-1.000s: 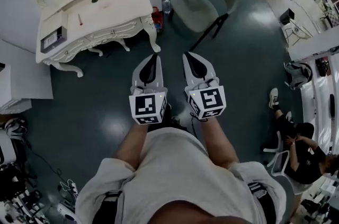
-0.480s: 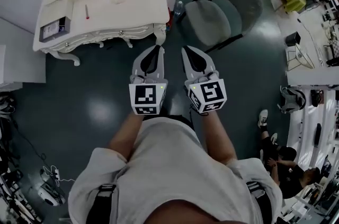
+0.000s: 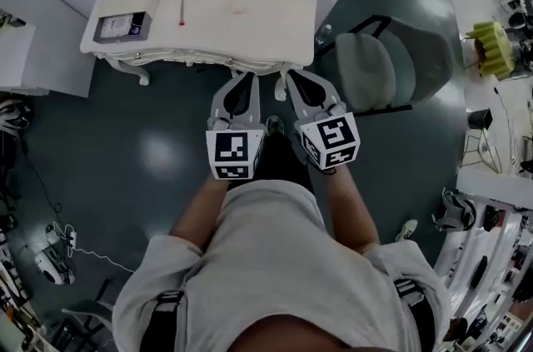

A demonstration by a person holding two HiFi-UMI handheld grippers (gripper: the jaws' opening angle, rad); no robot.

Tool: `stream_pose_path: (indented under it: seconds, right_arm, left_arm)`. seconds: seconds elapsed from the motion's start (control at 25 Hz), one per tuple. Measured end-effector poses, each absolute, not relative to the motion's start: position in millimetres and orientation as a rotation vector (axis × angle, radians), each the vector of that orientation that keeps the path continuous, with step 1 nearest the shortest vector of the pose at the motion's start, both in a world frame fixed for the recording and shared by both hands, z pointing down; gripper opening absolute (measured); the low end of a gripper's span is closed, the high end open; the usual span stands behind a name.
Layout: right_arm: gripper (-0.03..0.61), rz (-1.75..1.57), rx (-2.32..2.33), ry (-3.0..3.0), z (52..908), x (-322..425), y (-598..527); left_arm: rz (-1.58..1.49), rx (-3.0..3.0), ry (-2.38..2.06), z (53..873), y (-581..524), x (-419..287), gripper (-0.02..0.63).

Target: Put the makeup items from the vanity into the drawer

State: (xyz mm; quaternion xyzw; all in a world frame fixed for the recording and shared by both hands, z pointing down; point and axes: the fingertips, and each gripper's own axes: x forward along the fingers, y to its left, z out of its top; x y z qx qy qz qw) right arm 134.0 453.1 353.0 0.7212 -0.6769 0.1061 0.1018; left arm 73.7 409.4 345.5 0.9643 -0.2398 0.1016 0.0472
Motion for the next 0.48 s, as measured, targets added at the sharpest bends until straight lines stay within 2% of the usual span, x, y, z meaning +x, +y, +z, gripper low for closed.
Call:
stream_pose_path:
  seconds: [0.48]
  right_arm:
    - [0.0, 0.316, 1.742, -2.227, 382, 186, 306]
  left_arm:
    - [0.417, 2.778, -1.094, 375, 274, 123, 0.003]
